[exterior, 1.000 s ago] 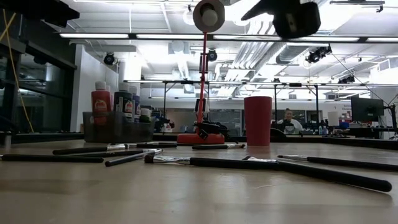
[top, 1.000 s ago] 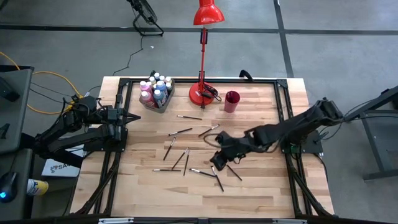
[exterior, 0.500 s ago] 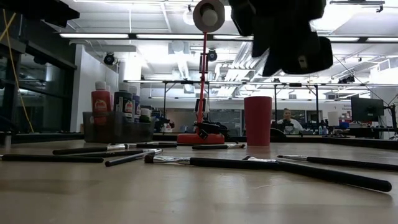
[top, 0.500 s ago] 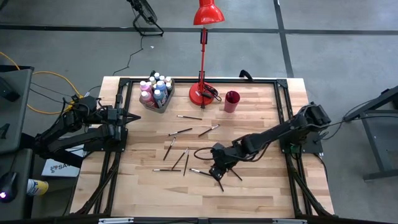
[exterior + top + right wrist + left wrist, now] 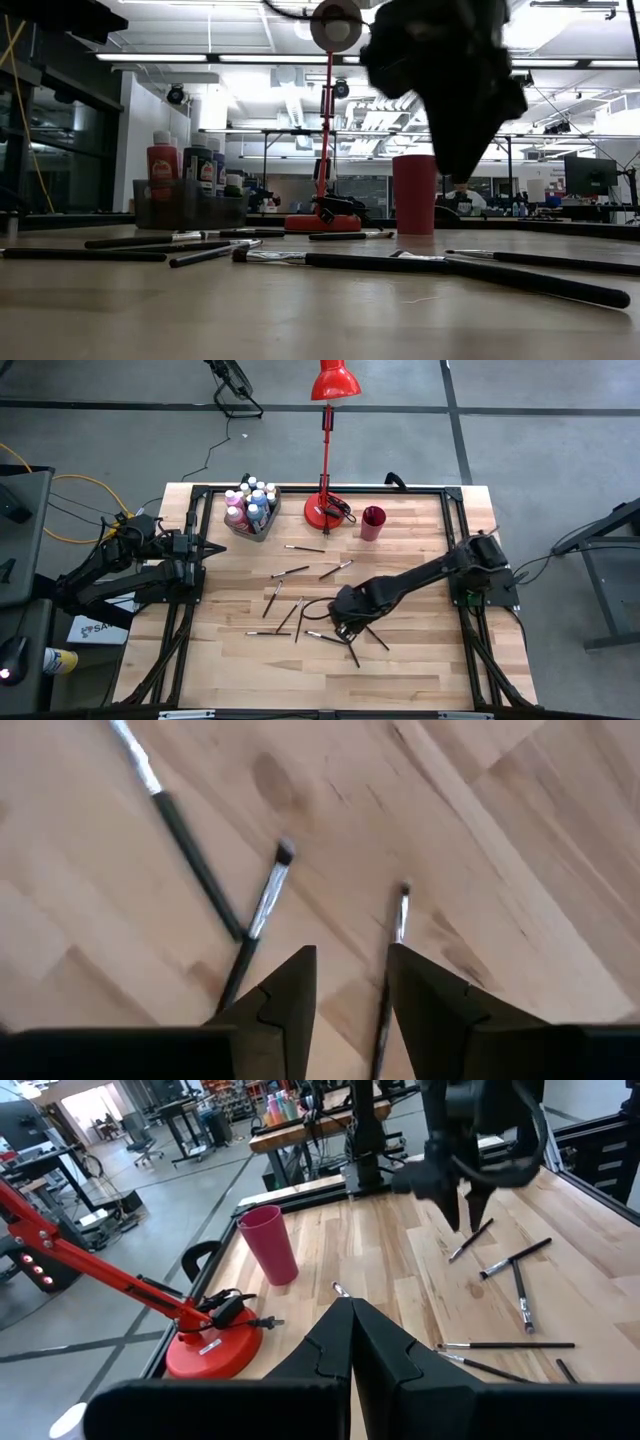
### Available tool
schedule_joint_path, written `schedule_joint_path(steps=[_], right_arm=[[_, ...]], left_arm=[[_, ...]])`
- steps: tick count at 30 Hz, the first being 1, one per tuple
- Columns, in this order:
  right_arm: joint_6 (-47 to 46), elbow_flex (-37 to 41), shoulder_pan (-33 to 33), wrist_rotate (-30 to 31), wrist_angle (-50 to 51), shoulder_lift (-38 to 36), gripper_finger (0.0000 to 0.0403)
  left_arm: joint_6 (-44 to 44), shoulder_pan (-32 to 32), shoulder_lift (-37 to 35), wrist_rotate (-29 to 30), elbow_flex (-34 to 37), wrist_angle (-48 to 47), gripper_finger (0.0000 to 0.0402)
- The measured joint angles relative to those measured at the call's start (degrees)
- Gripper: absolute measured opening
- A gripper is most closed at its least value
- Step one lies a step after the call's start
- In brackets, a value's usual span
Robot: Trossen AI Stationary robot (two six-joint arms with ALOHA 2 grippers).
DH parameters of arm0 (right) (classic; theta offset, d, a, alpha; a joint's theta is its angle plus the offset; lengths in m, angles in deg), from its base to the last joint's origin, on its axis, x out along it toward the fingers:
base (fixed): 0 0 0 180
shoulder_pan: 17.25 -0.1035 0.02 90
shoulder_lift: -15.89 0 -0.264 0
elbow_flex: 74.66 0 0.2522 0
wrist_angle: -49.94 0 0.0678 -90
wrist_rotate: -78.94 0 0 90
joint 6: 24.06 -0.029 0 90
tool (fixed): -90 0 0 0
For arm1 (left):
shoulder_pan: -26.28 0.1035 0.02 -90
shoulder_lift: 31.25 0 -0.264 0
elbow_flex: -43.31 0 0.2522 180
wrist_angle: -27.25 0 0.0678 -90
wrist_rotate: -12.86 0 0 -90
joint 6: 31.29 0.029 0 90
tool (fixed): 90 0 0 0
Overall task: Pick & Place Paint Supplies
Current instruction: Put the paint brush into the cup
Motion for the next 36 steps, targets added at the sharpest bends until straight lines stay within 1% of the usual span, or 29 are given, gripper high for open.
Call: schedule_joint_path(steps=[5, 10, 19, 21, 27, 33, 36], right_arm=[[0.08, -1.01, 1.18, 1.53, 0.37, 4.28, 0.0119], [0.04, -1.03, 1.95, 1.73, 1.45, 6.45, 0.0119], [0.13, -0.99, 1.91, 5.62, 1.68, 6.86, 0.0119], [0.13, -1.05, 1.91, 5.44, 1.59, 7.45, 0.0119], [1.63, -1.40, 1.93, 2.45, 1.38, 10.58, 0.0119], [1.44, -1.24, 1.84, 2.64, 0.41, 11.05, 0.0118], [1.09, -1.19, 1.84, 2.09, 0.18, 11.12, 0.0105]], left_arm=[[0.00, 0.01, 0.00, 0.00, 0.00, -0.02, 0.0000], [0.00, 0.00, 0.00, 0.00, 0.00, 0.00, 0.0000], [0.00, 0.00, 0.00, 0.00, 0.00, -0.02, 0.0000], [0.00, -0.01, 0.00, 0.00, 0.00, -0.02, 0.0000], [0.00, -0.01, 0.00, 0.00, 0.00, -0.03, 0.0000], [0.00, -0.01, 0.00, 0.00, 0.00, -0.02, 0.0000], [0.00, 0.01, 0.00, 0.00, 0.00, -0.02, 0.0000]])
